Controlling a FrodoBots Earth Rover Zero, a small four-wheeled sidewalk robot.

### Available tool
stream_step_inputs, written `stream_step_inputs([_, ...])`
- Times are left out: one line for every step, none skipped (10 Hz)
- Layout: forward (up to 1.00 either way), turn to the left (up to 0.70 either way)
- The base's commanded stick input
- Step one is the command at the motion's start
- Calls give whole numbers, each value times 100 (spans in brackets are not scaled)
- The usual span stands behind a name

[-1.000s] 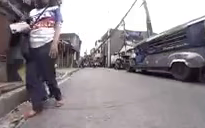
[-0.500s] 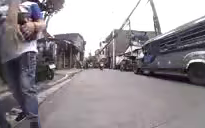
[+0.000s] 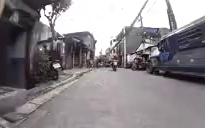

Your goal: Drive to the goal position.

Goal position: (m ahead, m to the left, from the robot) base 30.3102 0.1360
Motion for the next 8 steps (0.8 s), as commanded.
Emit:
stream_step_inputs([100, 27])
stream_step_inputs([100, 27])
stream_step_inputs([100, 27])
stream_step_inputs([100, 23])
stream_step_inputs([100, 2])
stream_step_inputs([100, 0])
stream_step_inputs([100, 0])
stream_step_inputs([100, -17])
